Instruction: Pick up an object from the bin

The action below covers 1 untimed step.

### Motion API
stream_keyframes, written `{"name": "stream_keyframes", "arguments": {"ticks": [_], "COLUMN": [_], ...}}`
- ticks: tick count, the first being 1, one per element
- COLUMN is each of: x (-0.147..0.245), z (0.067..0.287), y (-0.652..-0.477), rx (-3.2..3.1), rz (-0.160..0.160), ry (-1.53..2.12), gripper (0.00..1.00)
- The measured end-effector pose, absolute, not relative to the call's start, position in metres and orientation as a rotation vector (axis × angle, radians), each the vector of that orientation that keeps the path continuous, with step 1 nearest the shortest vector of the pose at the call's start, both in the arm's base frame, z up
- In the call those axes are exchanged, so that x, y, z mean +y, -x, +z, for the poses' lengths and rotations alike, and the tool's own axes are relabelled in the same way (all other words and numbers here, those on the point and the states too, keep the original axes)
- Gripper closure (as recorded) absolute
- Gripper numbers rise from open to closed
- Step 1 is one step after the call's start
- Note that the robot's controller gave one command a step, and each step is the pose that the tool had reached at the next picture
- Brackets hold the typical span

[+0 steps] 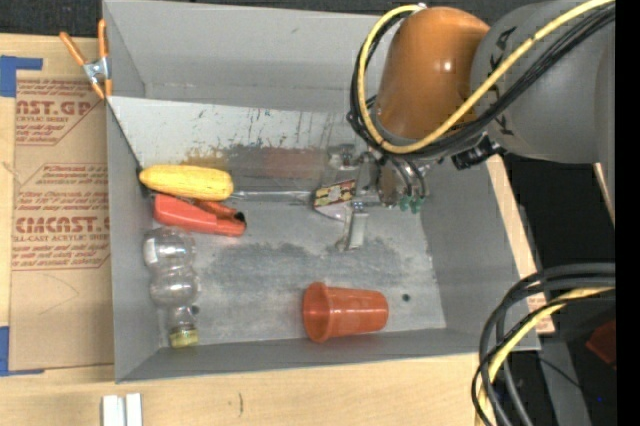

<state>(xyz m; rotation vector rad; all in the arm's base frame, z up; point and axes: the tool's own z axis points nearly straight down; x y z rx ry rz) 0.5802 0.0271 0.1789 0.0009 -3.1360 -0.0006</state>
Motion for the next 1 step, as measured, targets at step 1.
{"name": "stream_keyframes", "arguments": {"ticks": [1], "x": [0.027], "z": [0.1839], "y": [-0.5816], "rx": [-3.143], "rz": [-0.001], "ry": [0.0], "gripper": [0.0]}}
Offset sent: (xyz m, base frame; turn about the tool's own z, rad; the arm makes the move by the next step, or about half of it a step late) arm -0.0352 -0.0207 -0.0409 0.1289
